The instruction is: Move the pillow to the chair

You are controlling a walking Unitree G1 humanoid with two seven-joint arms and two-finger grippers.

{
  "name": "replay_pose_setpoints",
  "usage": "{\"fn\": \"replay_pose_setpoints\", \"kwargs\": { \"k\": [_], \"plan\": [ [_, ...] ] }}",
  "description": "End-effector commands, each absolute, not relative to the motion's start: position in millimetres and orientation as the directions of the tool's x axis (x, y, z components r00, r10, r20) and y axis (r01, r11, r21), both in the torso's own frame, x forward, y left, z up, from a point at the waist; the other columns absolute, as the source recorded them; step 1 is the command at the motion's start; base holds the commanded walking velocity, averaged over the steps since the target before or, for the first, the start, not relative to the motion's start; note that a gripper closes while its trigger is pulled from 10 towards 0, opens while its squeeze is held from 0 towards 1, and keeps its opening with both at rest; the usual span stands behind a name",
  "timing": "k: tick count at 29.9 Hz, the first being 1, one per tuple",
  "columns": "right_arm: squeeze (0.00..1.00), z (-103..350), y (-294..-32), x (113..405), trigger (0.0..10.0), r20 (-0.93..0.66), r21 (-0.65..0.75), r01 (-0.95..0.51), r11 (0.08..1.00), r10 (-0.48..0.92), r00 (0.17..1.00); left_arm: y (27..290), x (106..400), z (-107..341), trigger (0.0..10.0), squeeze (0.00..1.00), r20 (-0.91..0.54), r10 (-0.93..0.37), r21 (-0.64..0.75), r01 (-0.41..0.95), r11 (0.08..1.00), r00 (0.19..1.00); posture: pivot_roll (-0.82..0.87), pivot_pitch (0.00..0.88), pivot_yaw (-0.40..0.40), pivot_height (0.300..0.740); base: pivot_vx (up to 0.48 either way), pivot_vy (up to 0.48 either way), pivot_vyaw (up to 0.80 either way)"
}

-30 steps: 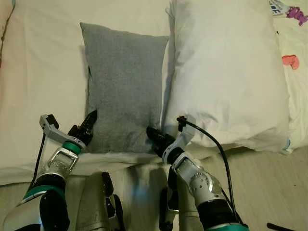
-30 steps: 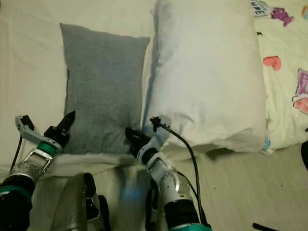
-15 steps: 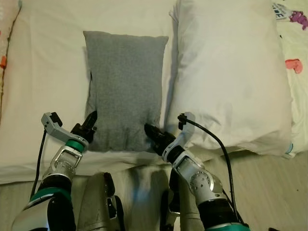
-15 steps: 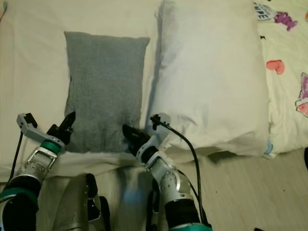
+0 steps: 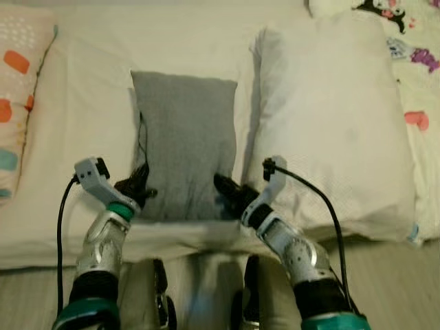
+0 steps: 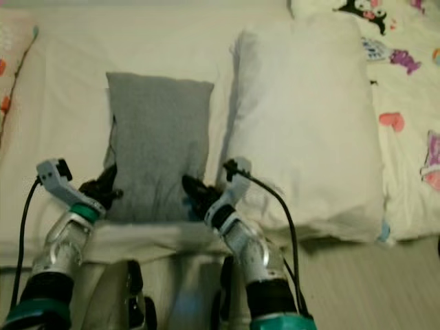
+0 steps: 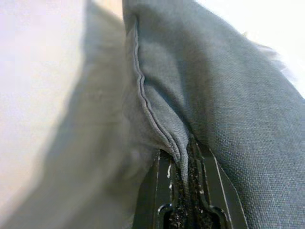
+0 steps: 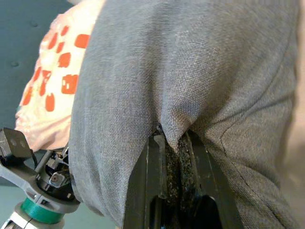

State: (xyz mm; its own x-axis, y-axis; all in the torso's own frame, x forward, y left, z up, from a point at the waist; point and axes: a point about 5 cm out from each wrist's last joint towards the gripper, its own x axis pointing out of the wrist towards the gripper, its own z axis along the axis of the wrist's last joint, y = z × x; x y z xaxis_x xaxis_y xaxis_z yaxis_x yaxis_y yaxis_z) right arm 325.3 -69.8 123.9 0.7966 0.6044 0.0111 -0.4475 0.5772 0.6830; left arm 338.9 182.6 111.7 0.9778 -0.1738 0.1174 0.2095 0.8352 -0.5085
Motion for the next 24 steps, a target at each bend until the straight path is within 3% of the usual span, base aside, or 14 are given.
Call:
{"fn": "replay_pose_setpoints", "kwargs": {
  "k": [1,10,19,23,24],
  "plan": [
    [0.00,128.3,-52.4,318.7,0.0,0.046,0.683,-0.515,0.518,0.673,0.738,165.7,338.0,113.1,0.0,0.00,0.125,-0.232,-0.489,0.263,0.832,0.965,0.07,0.061,0.018,0.590,0.000,0.000,0.00],
    [0.00,148.9,-66.9,317.3,0.0,0.136,0.655,-0.510,0.558,0.577,0.806,158.2,332.6,154.7,0.0,0.00,0.230,-0.206,-0.427,0.289,0.857,0.951,0.08,0.033,0.013,0.590,0.000,0.000,0.00],
    [0.00,157.9,-68.3,315.5,0.0,0.177,0.620,-0.536,0.573,0.564,0.807,151.7,327.2,162.1,0.0,0.00,0.248,-0.190,-0.420,0.282,0.863,0.950,0.08,0.023,0.020,0.590,0.000,0.000,0.00],
    [0.00,169.4,-65.8,313.5,0.0,0.203,0.533,-0.575,0.621,0.566,0.799,140.9,320.6,171.9,0.0,0.00,0.272,-0.206,-0.358,0.298,0.885,0.940,0.08,0.014,0.023,0.590,0.000,0.000,0.00],
    [0.00,171.7,-65.6,313.2,1.6,0.205,0.495,-0.577,0.650,0.557,0.805,139.3,320.1,173.1,8.6,0.00,0.263,-0.206,-0.329,0.289,0.899,0.943,0.07,0.007,0.018,0.590,0.000,0.000,0.00]
  ]
}}
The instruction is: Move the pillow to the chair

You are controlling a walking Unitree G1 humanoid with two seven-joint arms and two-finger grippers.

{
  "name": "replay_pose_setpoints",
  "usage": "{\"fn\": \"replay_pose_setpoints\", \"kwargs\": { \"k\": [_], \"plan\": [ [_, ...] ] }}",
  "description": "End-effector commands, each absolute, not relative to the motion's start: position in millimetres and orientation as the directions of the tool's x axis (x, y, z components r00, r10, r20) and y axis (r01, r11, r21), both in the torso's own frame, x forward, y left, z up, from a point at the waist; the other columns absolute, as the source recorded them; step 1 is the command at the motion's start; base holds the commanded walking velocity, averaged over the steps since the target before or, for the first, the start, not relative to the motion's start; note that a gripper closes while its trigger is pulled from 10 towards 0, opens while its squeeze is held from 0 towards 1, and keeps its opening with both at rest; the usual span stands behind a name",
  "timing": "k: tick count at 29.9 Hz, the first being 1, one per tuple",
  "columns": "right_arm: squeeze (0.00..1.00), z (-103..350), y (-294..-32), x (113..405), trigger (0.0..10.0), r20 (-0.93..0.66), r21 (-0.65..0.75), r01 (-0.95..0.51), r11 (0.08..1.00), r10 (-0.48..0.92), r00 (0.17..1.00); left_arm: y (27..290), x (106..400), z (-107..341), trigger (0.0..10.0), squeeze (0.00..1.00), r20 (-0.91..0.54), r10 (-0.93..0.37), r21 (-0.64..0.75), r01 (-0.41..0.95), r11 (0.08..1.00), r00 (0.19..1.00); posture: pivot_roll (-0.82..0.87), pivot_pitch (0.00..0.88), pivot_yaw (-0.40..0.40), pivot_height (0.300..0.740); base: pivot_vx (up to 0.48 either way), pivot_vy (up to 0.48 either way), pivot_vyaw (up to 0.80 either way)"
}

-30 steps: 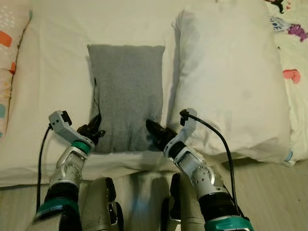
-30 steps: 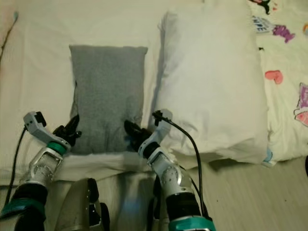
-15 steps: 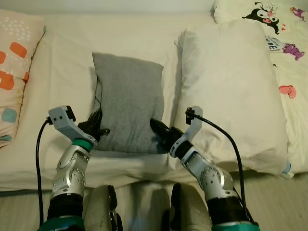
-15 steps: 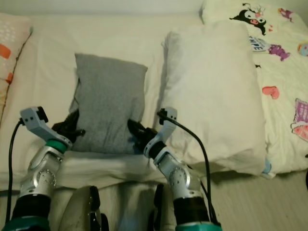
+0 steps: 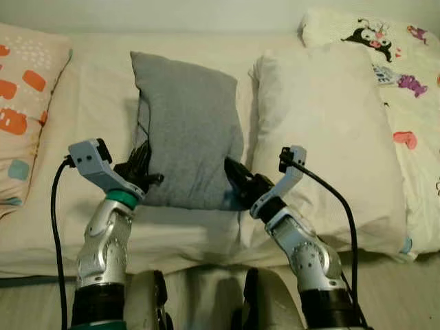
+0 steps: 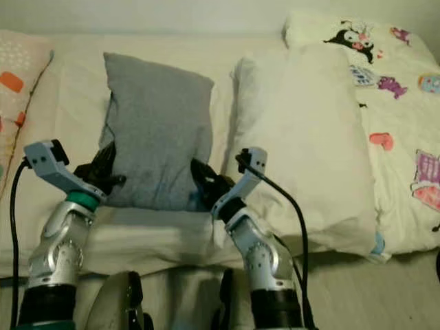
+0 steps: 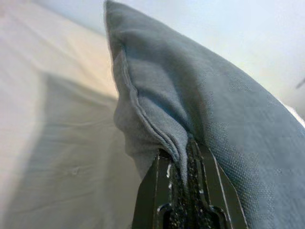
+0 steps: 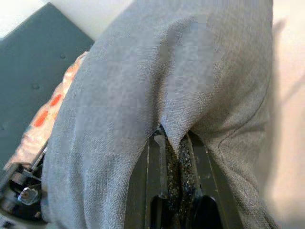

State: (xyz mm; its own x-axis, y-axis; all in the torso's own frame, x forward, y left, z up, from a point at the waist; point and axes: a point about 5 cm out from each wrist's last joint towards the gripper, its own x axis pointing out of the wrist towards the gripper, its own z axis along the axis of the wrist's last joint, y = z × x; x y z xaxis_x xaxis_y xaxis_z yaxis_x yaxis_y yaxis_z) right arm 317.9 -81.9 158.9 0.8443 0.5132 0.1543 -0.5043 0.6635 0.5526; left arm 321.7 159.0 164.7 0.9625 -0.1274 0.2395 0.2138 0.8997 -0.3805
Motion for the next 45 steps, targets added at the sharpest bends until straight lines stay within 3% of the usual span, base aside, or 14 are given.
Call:
{"fn": "replay_pose_setpoints", "kwargs": {
  "k": [1,2,15,30,45],
  "plan": [
    [0.00,171.7,-65.6,313.2,1.6,0.205,0.495,-0.577,0.650,0.557,0.805,139.3,320.1,173.1,8.6,0.00,0.263,-0.206,-0.329,0.289,0.899,0.943,0.07,0.007,0.018,0.590,0.000,0.000,0.00],
    [0.00,173.1,-65.9,313.3,10.0,0.210,0.463,-0.574,0.675,0.546,0.811,138.2,320.9,173.6,10.0,0.00,0.253,-0.207,-0.320,0.284,0.904,0.945,0.07,0.006,0.013,0.590,0.000,0.000,0.00],
    [0.00,178.1,-70.2,317.4,10.0,0.206,0.394,-0.546,0.740,0.507,0.837,126.0,321.8,184.6,10.0,0.00,0.247,-0.253,-0.167,0.298,0.940,0.935,0.02,0.000,-0.013,0.590,0.000,0.000,0.00],
    [0.00,181.7,-70.3,321.5,10.0,0.210,0.372,-0.538,0.757,0.496,0.843,125.7,324.7,190.9,10.0,0.00,0.260,-0.216,-0.168,0.264,0.950,0.941,-0.02,0.000,-0.015,0.590,0.000,0.000,0.00],
    [0.00,186.4,-65.5,324.9,10.0,0.225,0.369,-0.545,0.753,0.497,0.838,123.5,329.4,191.5,10.0,0.00,0.234,-0.222,-0.166,0.264,0.950,0.947,0.02,0.000,0.028,0.625,0.000,0.000,0.00]
  ]
}}
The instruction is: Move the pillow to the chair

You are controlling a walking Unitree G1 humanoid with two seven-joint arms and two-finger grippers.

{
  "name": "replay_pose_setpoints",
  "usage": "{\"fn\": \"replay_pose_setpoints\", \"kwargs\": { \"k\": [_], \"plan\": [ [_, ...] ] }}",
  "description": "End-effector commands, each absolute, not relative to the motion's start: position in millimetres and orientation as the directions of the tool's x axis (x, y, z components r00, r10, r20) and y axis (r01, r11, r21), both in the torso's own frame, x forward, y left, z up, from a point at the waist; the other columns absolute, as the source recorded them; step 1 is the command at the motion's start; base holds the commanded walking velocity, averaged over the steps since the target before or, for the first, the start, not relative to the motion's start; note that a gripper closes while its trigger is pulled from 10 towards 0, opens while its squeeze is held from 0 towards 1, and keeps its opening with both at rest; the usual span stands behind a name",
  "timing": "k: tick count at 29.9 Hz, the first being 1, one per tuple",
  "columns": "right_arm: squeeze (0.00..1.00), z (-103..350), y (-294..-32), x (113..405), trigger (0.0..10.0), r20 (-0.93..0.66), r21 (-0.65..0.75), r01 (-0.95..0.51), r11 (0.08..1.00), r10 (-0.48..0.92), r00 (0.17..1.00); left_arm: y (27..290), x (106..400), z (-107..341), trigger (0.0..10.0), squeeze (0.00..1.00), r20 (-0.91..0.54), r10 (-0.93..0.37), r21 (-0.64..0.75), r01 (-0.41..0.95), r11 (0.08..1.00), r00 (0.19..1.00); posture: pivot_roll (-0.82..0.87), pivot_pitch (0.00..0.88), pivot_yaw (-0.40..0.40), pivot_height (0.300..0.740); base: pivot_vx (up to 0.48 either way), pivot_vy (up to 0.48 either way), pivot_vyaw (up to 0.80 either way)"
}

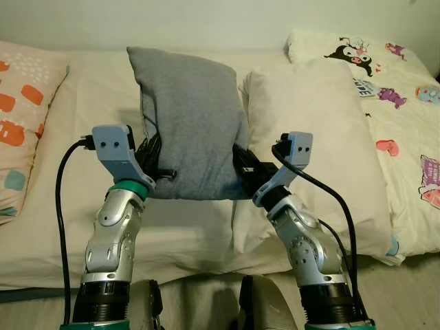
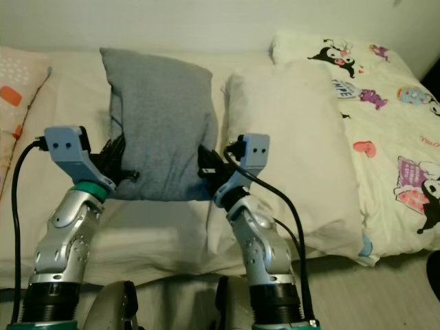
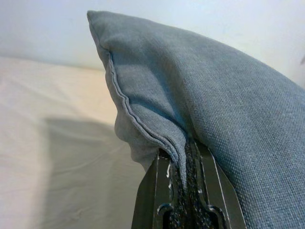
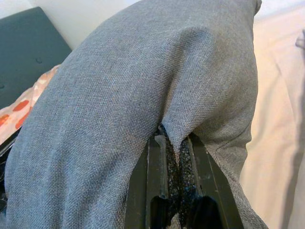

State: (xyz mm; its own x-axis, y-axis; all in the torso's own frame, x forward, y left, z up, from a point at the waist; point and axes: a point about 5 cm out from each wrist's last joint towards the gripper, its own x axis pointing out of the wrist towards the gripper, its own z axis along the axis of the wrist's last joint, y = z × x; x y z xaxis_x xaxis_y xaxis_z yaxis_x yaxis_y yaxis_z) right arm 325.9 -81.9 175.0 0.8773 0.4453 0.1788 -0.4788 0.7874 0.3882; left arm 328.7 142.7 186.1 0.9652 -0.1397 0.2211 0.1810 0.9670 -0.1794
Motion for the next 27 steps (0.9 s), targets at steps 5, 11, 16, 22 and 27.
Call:
{"fn": "replay_pose_setpoints", "kwargs": {
  "k": [5,11,16,22,27],
  "plan": [
    [0.00,186.7,-62.4,326.7,10.0,0.229,0.365,-0.541,0.757,0.490,0.841,126.1,332.1,189.3,10.0,0.00,0.212,-0.214,-0.166,0.251,0.954,0.954,0.04,0.000,0.036,0.635,0.000,0.000,0.00],
    [0.00,182.1,-60.8,324.9,10.0,0.219,0.377,-0.536,0.756,0.489,0.844,130.5,329.8,185.0,10.0,0.00,0.199,-0.180,-0.150,0.212,0.966,0.963,0.05,0.013,0.022,0.650,0.000,0.000,0.00],
    [0.00,178.0,-60.3,323.3,10.0,0.210,0.389,-0.527,0.755,0.484,0.849,129.6,324.5,177.8,10.0,0.00,0.185,-0.186,-0.138,0.213,0.967,0.965,0.06,0.001,0.035,0.670,0.000,0.000,0.00],
    [0.00,176.7,-60.7,323.1,10.0,0.214,0.397,-0.514,0.760,0.468,0.857,129.9,324.2,174.2,10.0,0.00,0.173,-0.192,-0.136,0.216,0.967,0.966,0.05,0.000,0.039,0.690,0.000,0.000,0.00],
    [0.00,170.5,-61.6,320.5,10.0,0.201,0.399,-0.507,0.764,0.466,0.861,128.0,323.1,170.4,10.0,0.00,0.163,-0.198,-0.127,0.219,0.967,0.967,0.05,0.000,0.032,0.715,0.000,0.000,0.00]
  ]
}}
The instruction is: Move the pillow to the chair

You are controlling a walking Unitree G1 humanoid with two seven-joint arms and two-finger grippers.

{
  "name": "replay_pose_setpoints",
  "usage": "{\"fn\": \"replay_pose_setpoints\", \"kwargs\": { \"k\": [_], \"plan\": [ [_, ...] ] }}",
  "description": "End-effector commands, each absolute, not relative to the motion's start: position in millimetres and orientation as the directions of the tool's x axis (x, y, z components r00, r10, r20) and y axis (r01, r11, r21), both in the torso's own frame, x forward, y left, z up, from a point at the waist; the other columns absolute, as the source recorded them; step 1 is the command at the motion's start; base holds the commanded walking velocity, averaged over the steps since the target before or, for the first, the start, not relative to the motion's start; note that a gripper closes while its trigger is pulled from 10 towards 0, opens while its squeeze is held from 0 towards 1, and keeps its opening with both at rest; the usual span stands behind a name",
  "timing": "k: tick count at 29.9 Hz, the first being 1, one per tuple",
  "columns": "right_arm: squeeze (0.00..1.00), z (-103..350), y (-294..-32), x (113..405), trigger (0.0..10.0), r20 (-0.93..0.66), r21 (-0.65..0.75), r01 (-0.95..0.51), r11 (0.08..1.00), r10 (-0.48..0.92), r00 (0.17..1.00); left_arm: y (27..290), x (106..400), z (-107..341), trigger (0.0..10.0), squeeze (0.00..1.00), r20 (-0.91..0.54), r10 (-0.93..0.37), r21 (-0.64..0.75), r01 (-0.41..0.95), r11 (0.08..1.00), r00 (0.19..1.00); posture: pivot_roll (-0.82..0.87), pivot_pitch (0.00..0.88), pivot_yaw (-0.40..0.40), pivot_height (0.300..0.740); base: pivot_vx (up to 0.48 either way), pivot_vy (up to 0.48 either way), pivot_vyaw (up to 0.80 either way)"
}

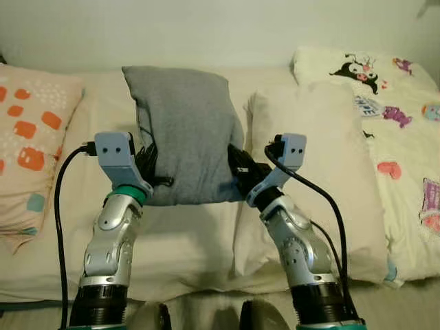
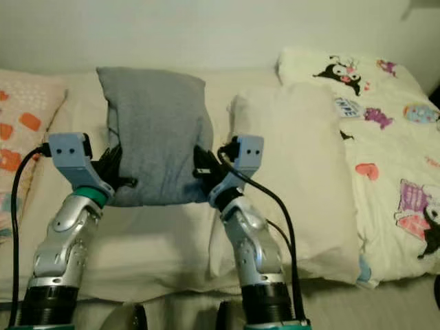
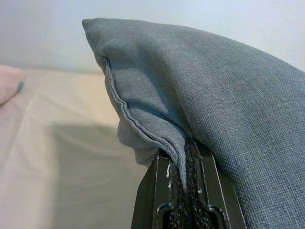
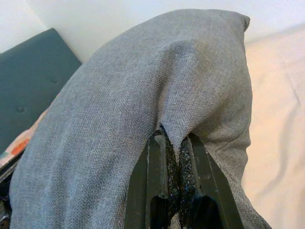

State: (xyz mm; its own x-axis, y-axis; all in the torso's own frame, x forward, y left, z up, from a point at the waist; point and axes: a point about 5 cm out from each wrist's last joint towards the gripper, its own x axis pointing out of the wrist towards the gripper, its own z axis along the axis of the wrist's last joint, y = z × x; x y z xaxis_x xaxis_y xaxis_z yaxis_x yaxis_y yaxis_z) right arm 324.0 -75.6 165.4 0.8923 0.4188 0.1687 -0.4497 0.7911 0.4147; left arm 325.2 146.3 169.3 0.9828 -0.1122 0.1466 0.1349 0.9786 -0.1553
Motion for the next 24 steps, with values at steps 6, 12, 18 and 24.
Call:
{"fn": "replay_pose_setpoints", "kwargs": {
  "k": [6,12,18,24],
  "plan": [
    [0.00,168.5,-59.9,320.5,10.0,0.195,0.398,-0.512,0.762,0.475,0.858,125.1,322.8,167.8,10.0,0.00,0.158,-0.212,-0.109,0.231,0.967,0.964,0.06,0.000,0.027,0.740,0.000,0.000,0.00],
    [0.00,167.4,-59.1,321.1,10.0,0.192,0.397,-0.514,0.760,0.479,0.857,122.9,322.7,167.3,10.0,0.00,0.158,-0.221,-0.097,0.238,0.966,0.962,0.06,0.000,0.020,0.740,0.000,0.000,0.00],
    [0.00,167.5,-53.4,324.8,10.0,0.182,0.427,-0.509,0.747,0.481,0.858,121.3,328.4,164.4,10.0,0.00,0.137,-0.211,-0.098,0.225,0.969,0.968,0.06,0.000,0.032,0.740,0.000,0.000,0.00],
    [0.00,174.0,-52.2,332.3,10.0,0.193,0.423,-0.511,0.748,0.477,0.858,116.2,339.2,170.0,10.0,0.00,0.133,-0.212,-0.135,0.229,0.964,0.968,0.07,0.000,0.020,0.740,0.000,0.000,0.00]
  ]
}}
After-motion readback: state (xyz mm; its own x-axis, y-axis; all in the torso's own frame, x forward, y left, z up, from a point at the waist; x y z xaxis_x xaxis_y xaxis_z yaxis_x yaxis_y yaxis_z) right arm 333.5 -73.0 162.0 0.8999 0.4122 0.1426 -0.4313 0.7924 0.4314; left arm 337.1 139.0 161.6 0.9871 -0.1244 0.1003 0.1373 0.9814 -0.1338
